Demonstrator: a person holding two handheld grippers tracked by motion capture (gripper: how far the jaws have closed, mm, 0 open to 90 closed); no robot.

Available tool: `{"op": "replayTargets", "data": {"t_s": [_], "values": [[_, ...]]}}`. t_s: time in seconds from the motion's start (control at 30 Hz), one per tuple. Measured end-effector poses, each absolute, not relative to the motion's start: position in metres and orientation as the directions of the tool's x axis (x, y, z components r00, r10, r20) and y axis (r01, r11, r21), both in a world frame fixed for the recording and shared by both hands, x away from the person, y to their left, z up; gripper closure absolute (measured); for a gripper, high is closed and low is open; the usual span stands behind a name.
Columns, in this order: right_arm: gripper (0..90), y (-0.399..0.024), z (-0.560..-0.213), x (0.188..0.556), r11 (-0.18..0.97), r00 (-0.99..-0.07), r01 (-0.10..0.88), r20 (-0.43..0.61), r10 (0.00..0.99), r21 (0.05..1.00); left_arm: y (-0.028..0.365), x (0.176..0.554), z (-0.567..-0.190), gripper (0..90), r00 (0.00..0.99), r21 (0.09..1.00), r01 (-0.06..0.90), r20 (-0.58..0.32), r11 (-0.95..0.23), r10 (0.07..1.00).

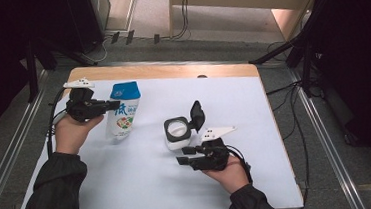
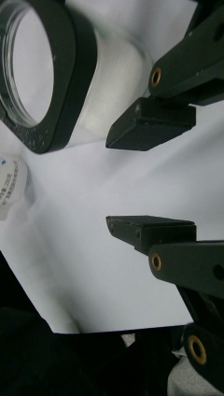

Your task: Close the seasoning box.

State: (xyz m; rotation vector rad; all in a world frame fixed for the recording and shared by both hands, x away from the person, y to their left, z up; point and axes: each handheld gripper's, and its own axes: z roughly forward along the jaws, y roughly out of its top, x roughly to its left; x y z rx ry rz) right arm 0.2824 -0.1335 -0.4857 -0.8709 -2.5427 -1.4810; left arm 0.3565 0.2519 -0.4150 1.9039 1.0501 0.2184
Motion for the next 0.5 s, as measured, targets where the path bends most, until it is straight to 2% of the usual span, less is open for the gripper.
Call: {"op": "replayTargets", "data": {"t_s": [0.2, 0.5], "values": [[57.2, -0.146, -0.485, 0.285, 0.372, -0.828, 0.513, 0.331, 0.453, 0.773, 0.255, 0.346, -0.416, 89.4, 0.62, 0.784, 0.572, -0.22, -0.242, 0.753], [57.2, -0.157, -0.481, 0.291, 0.355, -0.817, 0.52, 0.332, 0.471, 0.777, 0.264, 0.337, -0.419, 87.6, 0.615, 0.783, 0.576, -0.225, -0.236, 0.756]]}}
